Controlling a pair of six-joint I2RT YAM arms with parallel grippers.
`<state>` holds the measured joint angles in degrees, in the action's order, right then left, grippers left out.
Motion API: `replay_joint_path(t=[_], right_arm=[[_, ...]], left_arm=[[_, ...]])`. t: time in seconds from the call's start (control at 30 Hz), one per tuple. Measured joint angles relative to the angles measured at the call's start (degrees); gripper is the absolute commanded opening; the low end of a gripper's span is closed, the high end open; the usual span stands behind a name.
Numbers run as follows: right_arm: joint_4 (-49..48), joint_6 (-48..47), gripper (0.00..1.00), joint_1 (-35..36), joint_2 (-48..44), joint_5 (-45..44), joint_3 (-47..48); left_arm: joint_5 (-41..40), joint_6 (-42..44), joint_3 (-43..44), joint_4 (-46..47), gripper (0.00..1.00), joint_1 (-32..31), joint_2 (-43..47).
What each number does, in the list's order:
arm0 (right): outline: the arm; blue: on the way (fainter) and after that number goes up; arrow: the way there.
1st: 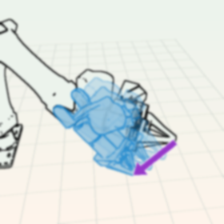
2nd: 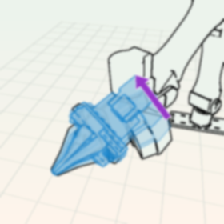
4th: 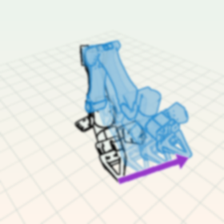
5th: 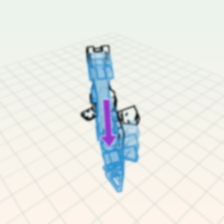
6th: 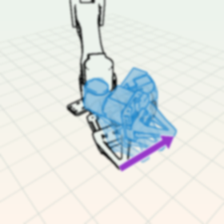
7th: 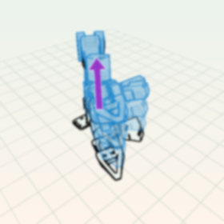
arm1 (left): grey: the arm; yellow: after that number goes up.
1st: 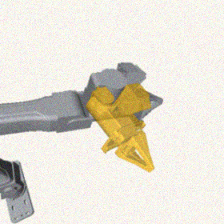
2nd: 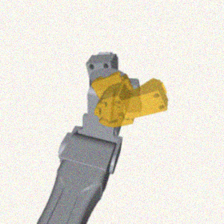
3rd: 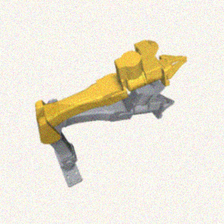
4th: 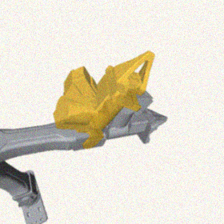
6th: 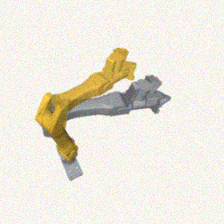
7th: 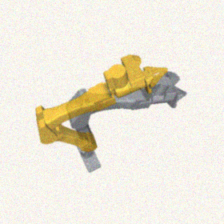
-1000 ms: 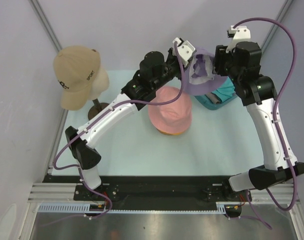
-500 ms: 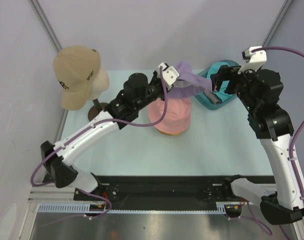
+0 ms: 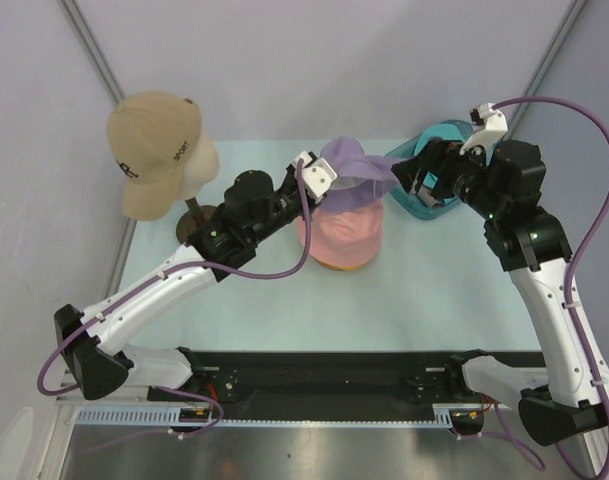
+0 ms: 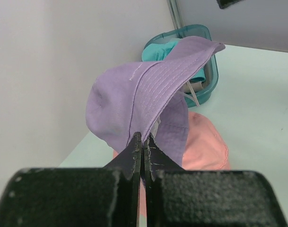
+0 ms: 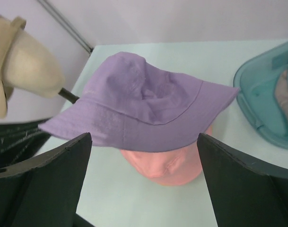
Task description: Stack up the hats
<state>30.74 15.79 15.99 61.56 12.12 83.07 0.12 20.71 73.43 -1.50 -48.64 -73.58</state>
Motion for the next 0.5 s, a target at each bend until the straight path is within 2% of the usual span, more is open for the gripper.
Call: replay_joint_path(t=[0.2,0.33,0.5], right_arm=[[1.75,16.57,0.96,-5.44,2.32,1.22,1.03],[3.5,26.14,0.94,-5.88,2.05,0.61,0.7],[2.71,34.86,0.91,-5.86,1.14,0.87,-4.55]], left_arm=[[0.0,0.39,0.04,0.15,0.0,-0.02,-0.15],[-0.42,0.7,0.04,0.15,0.0,-0.28,-0.13],[-1.07,0.9,-0.37,0.17,0.0,-0.44,0.26]])
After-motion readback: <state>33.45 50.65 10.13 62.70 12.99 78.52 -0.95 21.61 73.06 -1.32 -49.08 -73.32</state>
